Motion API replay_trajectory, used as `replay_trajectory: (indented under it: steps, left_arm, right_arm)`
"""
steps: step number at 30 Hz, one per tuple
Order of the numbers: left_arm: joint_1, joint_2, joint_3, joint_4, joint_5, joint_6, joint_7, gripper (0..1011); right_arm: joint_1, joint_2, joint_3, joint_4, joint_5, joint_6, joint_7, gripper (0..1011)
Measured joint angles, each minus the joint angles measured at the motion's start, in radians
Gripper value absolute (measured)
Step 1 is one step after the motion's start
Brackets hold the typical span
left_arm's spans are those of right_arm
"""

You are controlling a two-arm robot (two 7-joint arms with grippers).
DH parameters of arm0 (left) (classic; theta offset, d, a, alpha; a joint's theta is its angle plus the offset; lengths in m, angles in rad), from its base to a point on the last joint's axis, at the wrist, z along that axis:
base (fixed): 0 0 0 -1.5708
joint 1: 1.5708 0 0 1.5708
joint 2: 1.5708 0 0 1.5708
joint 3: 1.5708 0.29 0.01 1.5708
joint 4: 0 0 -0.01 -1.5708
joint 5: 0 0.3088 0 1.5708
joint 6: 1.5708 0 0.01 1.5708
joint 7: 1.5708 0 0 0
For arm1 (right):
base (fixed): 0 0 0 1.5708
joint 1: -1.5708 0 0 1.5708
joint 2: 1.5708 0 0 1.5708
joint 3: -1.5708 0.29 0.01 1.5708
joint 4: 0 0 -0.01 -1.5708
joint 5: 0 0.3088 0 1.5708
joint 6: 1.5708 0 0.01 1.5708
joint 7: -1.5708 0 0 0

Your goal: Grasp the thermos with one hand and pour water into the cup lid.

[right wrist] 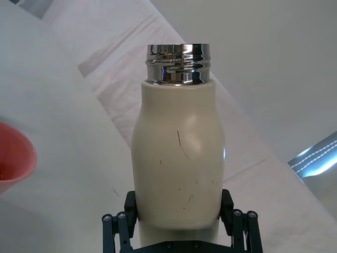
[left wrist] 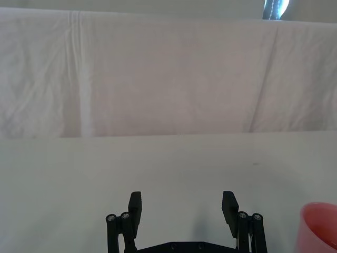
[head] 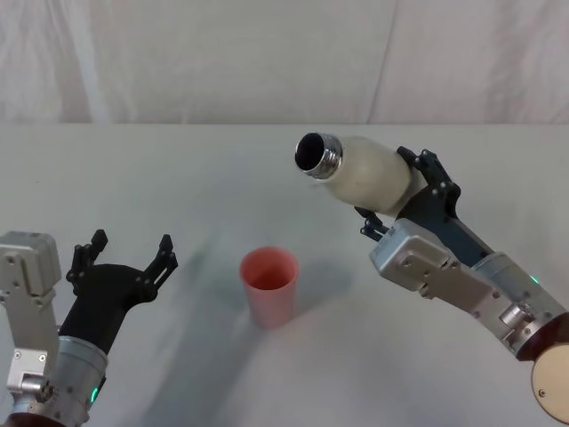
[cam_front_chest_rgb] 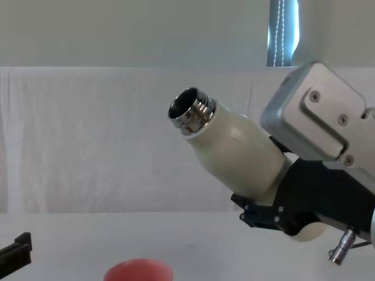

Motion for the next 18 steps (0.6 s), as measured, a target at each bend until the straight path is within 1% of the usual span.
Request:
replay_trajectory:
  steps: [16, 18]
  left_arm:
    - [0.0, 0.0, 0.0, 0.0, 0.0, 0.0, 0.0, 1001]
    - [0.0, 0.0, 0.0, 0.0, 0.0, 0.0, 0.0, 1001]
  right_arm:
    - [-0.011, -0.005, 0.022, 0.001, 0.068, -0.033, 0.008, 957]
    - [-0.015, -0.007, 0.028, 0.002, 0.088, -0.043, 0.01, 957]
